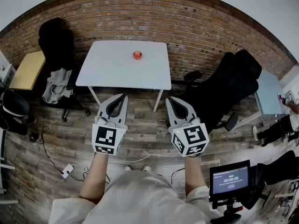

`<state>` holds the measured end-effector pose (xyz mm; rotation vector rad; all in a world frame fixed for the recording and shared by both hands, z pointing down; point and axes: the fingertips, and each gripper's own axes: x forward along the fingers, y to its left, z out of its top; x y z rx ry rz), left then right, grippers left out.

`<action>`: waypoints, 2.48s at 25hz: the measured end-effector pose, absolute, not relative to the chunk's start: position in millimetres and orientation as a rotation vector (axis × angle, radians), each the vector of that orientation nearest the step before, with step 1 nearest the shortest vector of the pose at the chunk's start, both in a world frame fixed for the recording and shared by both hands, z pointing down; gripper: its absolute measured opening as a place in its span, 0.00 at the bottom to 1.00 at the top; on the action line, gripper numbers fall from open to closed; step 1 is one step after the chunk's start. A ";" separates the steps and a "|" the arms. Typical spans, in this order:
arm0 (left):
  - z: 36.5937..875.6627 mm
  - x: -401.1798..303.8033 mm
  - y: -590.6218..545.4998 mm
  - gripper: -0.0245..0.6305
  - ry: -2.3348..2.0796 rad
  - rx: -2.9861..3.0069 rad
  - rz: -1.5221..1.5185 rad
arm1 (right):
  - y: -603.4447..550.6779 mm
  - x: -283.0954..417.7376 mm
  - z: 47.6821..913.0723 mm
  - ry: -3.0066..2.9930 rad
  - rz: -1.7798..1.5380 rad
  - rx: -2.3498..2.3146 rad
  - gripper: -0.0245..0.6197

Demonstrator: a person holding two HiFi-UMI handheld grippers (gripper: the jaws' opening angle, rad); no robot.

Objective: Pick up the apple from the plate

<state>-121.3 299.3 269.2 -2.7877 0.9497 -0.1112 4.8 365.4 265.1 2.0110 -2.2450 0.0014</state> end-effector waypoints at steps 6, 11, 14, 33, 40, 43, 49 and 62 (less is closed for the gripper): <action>276.3 -117.5 302.9 0.05 0.950 -2.787 -0.113 | 370.2 7.2 264.2 -2.323 0.005 2.027 0.04; 278.6 -112.1 304.7 0.05 0.957 -2.782 -0.106 | 371.2 9.4 265.5 -2.373 -0.006 1.994 0.04; 272.8 -93.4 294.4 0.05 0.969 -2.784 -0.121 | 359.0 26.7 259.9 -2.405 0.032 1.970 0.04; 291.4 -85.3 306.4 0.05 1.085 -2.784 -0.134 | 365.2 59.5 272.4 -2.430 0.085 1.931 0.04; 291.1 -79.2 284.2 0.05 1.088 -2.795 -0.110 | 344.6 65.2 273.6 -2.434 0.110 1.939 0.04; 293.6 -76.1 266.9 0.05 1.085 -2.805 -0.104 | 329.0 65.0 276.7 -2.487 0.173 1.905 0.04; 304.2 -67.8 213.1 0.05 1.068 -2.826 -0.095 | 284.5 65.6 281.2 -2.542 0.223 1.880 0.04; 296.7 -40.2 85.5 0.05 0.958 -2.852 -0.106 | 160.1 78.8 273.3 -2.512 0.162 1.924 0.04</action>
